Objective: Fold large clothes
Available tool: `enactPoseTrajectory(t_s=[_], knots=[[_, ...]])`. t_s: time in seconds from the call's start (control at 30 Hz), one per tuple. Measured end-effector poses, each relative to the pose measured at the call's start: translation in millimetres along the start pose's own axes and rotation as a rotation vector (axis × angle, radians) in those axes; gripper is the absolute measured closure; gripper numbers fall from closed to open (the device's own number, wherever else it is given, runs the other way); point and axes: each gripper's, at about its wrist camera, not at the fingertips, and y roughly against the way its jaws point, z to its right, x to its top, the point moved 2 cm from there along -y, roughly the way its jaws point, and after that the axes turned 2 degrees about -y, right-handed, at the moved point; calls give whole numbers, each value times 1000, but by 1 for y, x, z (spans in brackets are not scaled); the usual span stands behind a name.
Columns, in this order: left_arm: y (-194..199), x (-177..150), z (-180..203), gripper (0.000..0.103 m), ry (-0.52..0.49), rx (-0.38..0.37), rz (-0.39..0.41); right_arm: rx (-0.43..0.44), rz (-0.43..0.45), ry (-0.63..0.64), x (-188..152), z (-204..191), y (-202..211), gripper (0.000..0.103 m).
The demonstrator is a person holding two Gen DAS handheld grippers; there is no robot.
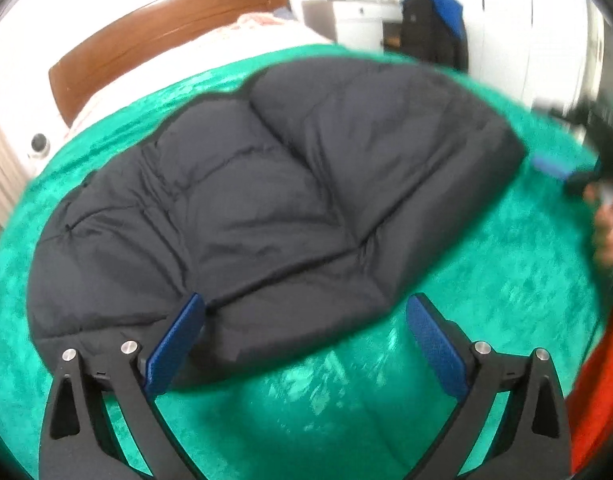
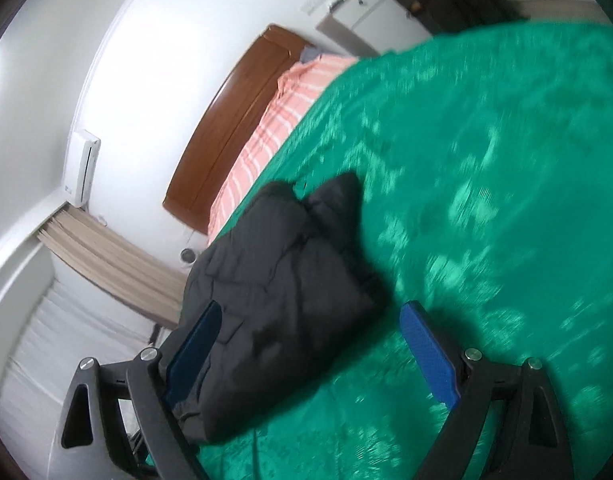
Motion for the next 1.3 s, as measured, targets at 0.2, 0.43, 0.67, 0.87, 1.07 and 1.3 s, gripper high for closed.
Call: enactPoseTrajectory(t_s=[0.2, 0.43, 0.67, 0.87, 1.07, 1.3], knots=[[8, 28, -9, 2, 114, -86, 124, 39, -63, -21, -9, -1, -8, 12], [-54, 28, 49, 1, -229, -168, -1, 34, -151, -63, -8, -13, -58, 1], [-69, 19, 61, 0, -261, -150, -2, 11, -205, -29, 15, -40, -118, 47], [-45, 24, 25, 3, -112, -244, -54, -168, -54, 650, -15, -196, -91, 66], [44, -12, -97, 3, 244, -270, -12, -201, 1, 1161, -100, -321, -112, 66], [108, -77, -259, 3, 580, -24, 85, -202, -111, 1735, -275, -370, -197, 65]])
